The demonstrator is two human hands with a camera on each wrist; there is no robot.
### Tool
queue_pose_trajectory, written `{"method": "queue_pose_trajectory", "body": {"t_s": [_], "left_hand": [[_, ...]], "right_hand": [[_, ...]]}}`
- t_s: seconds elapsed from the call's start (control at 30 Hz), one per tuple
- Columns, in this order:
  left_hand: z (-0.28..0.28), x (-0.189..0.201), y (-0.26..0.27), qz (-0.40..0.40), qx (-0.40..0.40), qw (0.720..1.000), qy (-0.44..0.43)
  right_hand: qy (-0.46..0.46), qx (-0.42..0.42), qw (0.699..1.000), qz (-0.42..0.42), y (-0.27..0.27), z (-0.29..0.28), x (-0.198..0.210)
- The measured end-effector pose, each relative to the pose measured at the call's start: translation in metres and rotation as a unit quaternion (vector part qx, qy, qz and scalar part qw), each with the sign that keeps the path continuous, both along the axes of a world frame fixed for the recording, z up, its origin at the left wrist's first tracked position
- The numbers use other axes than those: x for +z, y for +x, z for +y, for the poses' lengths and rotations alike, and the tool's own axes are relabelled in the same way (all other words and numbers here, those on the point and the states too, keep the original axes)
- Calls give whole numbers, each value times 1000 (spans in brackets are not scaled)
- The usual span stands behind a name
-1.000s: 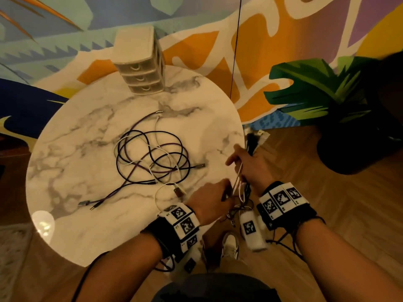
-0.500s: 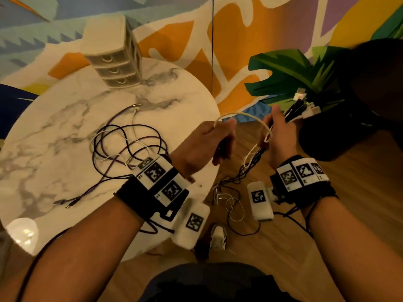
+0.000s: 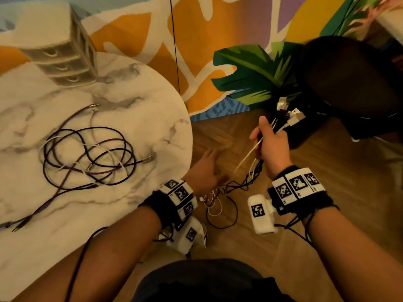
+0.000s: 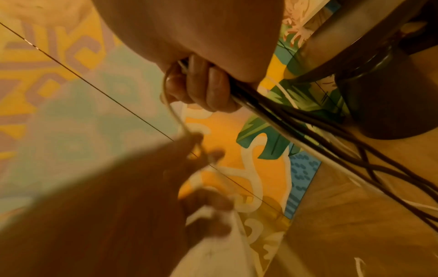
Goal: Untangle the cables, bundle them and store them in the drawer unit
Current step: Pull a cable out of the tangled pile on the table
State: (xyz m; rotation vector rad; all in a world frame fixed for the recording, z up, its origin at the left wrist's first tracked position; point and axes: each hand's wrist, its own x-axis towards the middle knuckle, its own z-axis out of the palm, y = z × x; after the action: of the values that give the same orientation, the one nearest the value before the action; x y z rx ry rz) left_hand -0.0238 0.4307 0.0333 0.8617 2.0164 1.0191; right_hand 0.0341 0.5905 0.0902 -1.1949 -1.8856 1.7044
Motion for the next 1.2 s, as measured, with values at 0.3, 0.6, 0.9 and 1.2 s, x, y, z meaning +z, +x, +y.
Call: {"method": "queue_pose_trajectory", "body": {"t_s": [0.3,0.6,0.9,1.2], "left_hand": [[3,-7,-10,-35,-22,998,-40],[14,0,-8,130,-83,981,-119],[78,126,-12,-173,44,967,183],[69,186,-46,39,52,985,159]], "right_hand": [[-2,29,999,-15,8,11,-1],[-22,78,996,29,4,1,23],[18,201,971,128,-11,5,79],[50,221,973,-42,13,-13,-30]]}}
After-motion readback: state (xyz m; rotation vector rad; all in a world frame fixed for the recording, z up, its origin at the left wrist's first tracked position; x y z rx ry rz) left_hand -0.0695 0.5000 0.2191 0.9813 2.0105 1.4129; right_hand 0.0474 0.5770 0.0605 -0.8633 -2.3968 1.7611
